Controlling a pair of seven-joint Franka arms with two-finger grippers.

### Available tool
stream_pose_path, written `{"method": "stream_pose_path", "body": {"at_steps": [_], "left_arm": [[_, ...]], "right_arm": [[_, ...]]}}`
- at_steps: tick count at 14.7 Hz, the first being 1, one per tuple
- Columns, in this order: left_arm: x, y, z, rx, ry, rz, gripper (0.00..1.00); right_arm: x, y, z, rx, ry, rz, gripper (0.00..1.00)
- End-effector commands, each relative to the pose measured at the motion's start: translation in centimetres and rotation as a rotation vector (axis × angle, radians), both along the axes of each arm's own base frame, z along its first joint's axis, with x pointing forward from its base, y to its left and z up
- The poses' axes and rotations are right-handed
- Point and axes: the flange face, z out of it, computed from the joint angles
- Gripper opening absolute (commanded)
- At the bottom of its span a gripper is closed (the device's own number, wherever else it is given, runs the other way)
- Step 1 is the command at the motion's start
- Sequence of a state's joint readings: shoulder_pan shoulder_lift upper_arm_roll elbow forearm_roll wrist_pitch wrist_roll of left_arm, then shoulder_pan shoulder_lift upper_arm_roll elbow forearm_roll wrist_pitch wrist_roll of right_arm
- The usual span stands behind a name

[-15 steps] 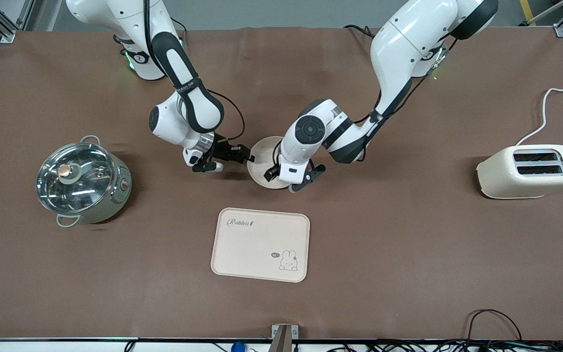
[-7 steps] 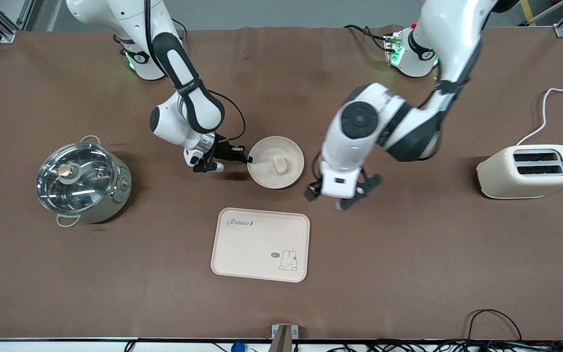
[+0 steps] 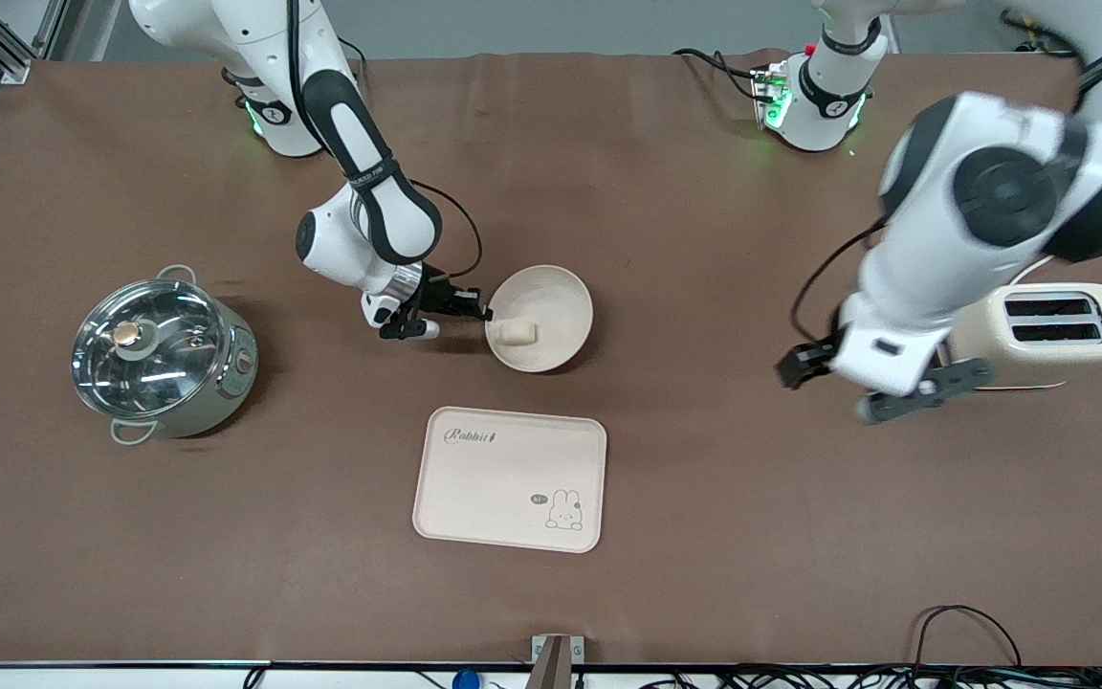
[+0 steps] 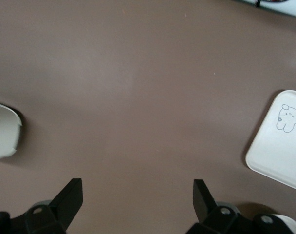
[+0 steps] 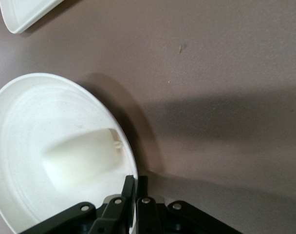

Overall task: Place bun in plate and plate on tray
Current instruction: 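Open the left gripper and withdraw it while the right gripper grips the plate rim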

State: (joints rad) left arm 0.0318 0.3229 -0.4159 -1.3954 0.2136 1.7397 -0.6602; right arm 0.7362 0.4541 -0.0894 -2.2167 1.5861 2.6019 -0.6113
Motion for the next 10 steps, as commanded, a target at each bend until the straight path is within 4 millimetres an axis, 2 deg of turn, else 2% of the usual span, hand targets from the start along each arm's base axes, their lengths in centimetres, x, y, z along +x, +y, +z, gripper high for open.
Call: {"method": "stream_pose_path", "body": {"at_steps": [1,5,6,8,10], "left_arm": [[-1.6,3.2,3.7,0.048,-0.016,-0.083,1.0],[-1.6,7.4,5.4,0.057,-0.011,-0.146,1.0],[-1.9,9.1,6.1,0.057,0.002,-0.141,1.0],[-2.0,10.8,6.8,0.04,0.003,-0.167,1.0],[-2.7,12.6,8.3,0.05,-0.004,-0.196,1.0]], "right_arm": [[0.5,0.4,0.8,0.014,-0.027,-0.013,0.0],[1.4,0.7,1.5,0.011,-0.059,0.007,0.0],[1.6,0.7,1.8,0.006,-0.067,0.024,0.0],[2.7,-0.2,2.4,-0.017,-0.09,0.061,0.0],[3.9,-1.2,3.0,-0.035,-0.106,0.085,0.0]]}}
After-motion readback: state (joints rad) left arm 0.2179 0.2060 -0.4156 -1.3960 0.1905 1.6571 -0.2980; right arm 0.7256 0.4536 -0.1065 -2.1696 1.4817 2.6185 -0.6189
